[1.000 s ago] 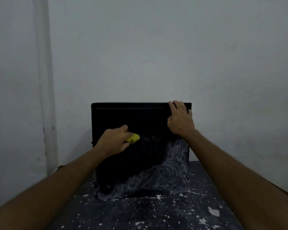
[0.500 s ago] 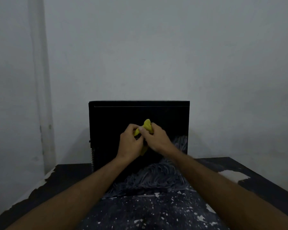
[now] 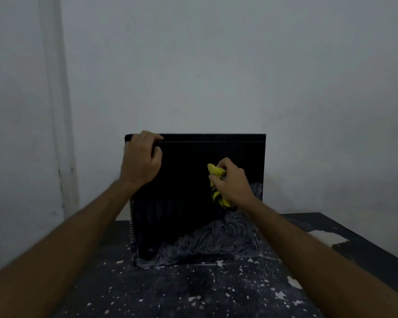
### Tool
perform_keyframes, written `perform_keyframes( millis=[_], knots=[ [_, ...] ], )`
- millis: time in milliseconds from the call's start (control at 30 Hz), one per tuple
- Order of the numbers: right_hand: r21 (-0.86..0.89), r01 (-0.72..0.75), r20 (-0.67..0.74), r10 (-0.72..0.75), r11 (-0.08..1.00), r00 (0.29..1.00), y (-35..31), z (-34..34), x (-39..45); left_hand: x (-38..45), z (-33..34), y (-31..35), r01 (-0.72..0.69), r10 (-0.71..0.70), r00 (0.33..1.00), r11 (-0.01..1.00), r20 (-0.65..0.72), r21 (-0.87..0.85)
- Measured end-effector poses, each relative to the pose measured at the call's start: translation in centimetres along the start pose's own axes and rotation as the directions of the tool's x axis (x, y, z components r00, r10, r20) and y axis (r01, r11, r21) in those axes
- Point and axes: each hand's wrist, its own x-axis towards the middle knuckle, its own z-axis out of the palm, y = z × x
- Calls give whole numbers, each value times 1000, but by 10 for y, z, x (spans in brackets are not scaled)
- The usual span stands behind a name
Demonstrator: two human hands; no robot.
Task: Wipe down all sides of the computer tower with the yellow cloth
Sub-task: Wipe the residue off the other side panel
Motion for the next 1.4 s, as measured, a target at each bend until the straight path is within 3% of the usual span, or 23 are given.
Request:
perform_keyframes(
  millis=[67,133,300,400,467,600,733,767,867,1000,1133,1267,1400],
  knots=[
    [-93,39,28,-36,995,999,12,2,-4,4,-7,-22,-50,41,998,980,48,194],
    [-129,75,55,-68,989,996,15,7,-4,6,-9,-38,-70,41,993,962,114,265],
    [-288,231,53,-225,929,973,1,26,11,4,-2,-40,-7,-37,983,971,178,241],
    [-388,361,229,-290,848,929,-3,40,8,3,-4,-38,-4,-36,984,975,176,224],
    [-449,384,323,-254,807,912,0,33,9,3,-6,-38,-4,-38,978,980,204,201],
    [-440,270,78,-263,856,962,-3,23,20,2,-6,-34,11,-53,973,983,224,184],
    [-451,419,347,-277,788,896,-9,35,14,3,-10,-35,8,-54,967,983,247,186],
    [-471,407,359,-251,783,899,-7,30,16,3,-11,-37,6,-53,964,983,259,181],
    [-479,302,159,-257,824,953,3,16,23,4,-14,-39,8,-57,962,984,268,179],
    [-507,365,285,-249,781,926,16,11,13,4,-13,-37,-4,-46,964,982,263,188],
    [-494,239,92,-223,836,970,24,-4,19,3,-11,-37,-3,-46,967,981,252,192],
    [-527,329,289,-199,784,936,24,-10,16,2,-9,-37,-10,-38,969,981,243,193],
    [-499,210,76,-199,841,977,30,-21,20,2,-10,-37,-14,-34,970,981,241,194]
  ],
)
